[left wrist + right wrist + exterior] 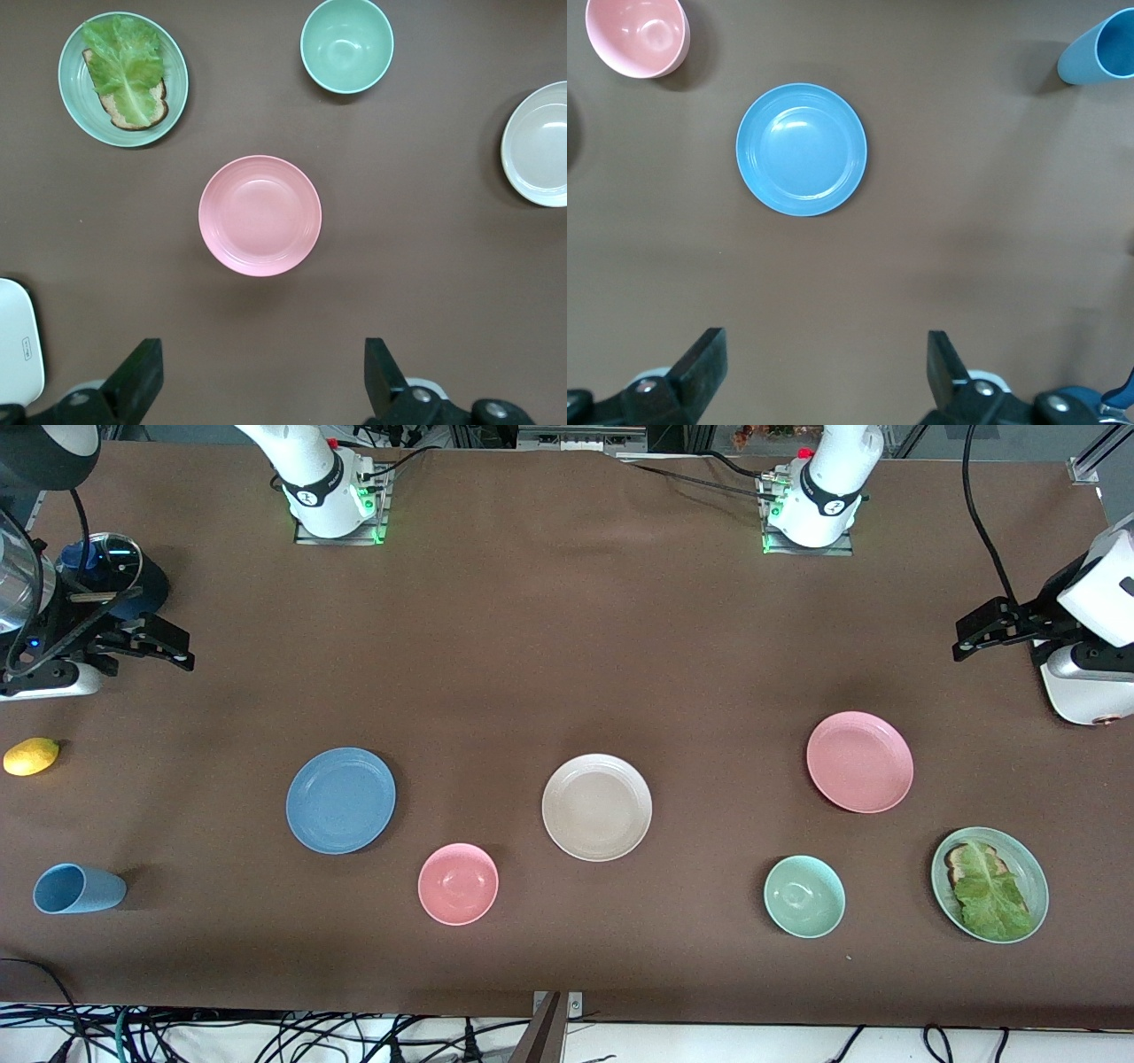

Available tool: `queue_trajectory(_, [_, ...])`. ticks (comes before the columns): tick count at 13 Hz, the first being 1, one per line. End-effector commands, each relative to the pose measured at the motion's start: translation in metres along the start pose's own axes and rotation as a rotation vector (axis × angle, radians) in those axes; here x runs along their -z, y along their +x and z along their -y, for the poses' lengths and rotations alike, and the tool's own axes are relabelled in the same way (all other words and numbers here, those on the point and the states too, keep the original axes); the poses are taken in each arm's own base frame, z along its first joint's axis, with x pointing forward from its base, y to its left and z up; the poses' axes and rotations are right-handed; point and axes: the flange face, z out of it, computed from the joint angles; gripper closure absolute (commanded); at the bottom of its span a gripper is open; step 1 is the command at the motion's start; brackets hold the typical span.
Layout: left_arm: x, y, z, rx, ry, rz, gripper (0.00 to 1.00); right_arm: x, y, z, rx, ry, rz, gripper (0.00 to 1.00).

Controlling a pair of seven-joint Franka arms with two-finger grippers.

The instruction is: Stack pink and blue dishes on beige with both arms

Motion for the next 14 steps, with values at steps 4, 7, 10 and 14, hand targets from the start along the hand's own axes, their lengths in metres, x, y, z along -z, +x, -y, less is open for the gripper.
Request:
queue_trajectory(4, [-0.024,0.016,0.014,0.029,-0.003,0.042,0.0,0.001,-0.004,0.0,-0.012,0.013,0.002,0.0])
queue_trajectory(7, [-0.054,0.028,0.043,0.07,0.012,0.095,0.0,0.001,-0.003,0.001,-0.011,0.012,-0.002,0.0])
queue_trajectory(10, [-0.09,0.042,0.051,0.082,0.006,0.147,0.0,0.001,-0.003,-0.001,-0.014,0.012,0.001,0.0])
queue_trajectory(14, [-0.147,0.062,0.071,0.111,-0.004,0.223,0.0,0.001,-0.004,-0.001,-0.014,0.012,0.002,0.0])
